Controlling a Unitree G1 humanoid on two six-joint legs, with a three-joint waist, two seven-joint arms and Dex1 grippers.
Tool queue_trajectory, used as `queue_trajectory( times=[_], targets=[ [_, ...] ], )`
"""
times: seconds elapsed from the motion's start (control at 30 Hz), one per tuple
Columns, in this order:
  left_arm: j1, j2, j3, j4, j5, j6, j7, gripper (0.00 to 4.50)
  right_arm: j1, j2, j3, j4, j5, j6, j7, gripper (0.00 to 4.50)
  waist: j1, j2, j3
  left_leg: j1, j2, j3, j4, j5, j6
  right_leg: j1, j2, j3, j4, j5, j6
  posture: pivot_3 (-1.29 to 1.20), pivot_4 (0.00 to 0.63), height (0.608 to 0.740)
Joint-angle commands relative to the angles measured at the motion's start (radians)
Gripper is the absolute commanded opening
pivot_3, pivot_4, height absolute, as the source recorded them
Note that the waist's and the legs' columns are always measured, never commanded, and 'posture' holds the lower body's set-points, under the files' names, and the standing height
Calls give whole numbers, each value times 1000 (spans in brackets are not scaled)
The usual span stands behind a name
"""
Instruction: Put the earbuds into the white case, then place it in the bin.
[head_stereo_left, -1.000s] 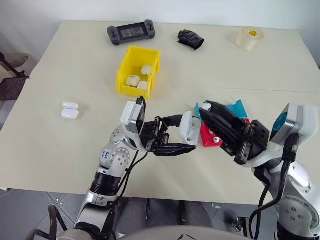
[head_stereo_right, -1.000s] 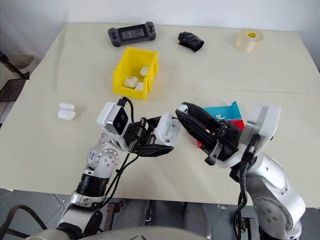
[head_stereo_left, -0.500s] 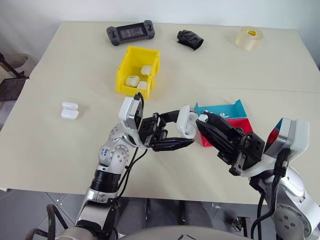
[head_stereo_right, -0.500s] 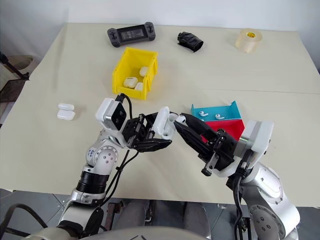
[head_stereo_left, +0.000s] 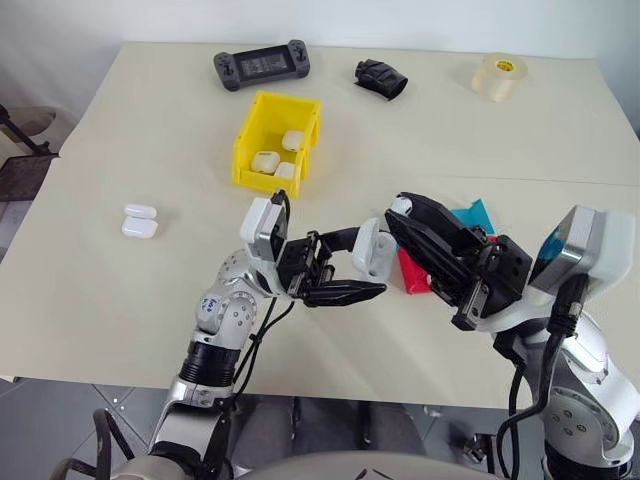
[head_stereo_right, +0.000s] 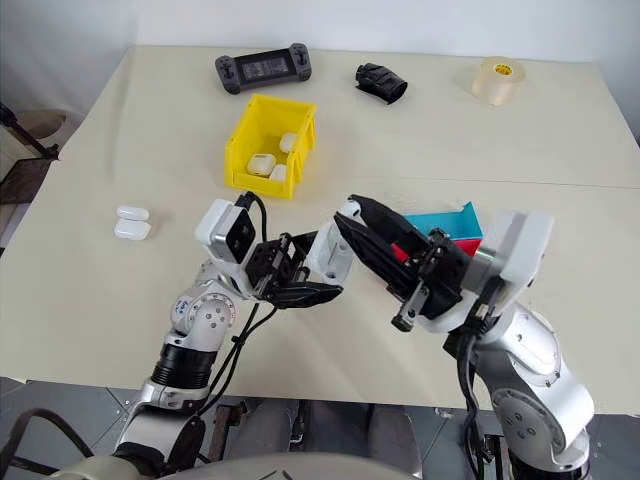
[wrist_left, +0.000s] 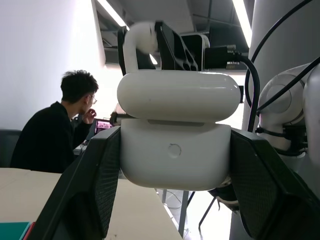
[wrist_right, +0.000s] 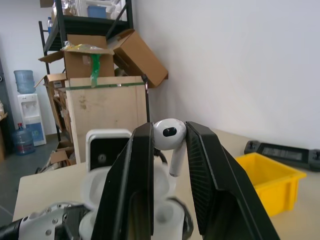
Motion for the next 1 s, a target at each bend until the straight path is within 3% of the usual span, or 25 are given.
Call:
queue_trajectory(
  times=[0.03,0.5,1.0],
  targets=[
    [3,-5,-3,-12,-13,2,-11,2817,3,-4,13,-48,22,-1,-15,578,1,0,0,0,0,0,0,0,0,0,0,0,0,0,0,0,150,740],
    [-15,-12,10,-7,-19,18,-3,2817,116,4,28,-42,-15,-35,15,578,0,0,0,0,0,0,-1,0,0,0,1,0,0,0,0,0,150,740],
    [-37,-18,22,-11,-18,32,7,2817,205,-34,76,21,-146,-140,148,578,0,0,0,0,0,0,-2,0,0,0,1,0,-1,0,0,0,150,740]
  ],
)
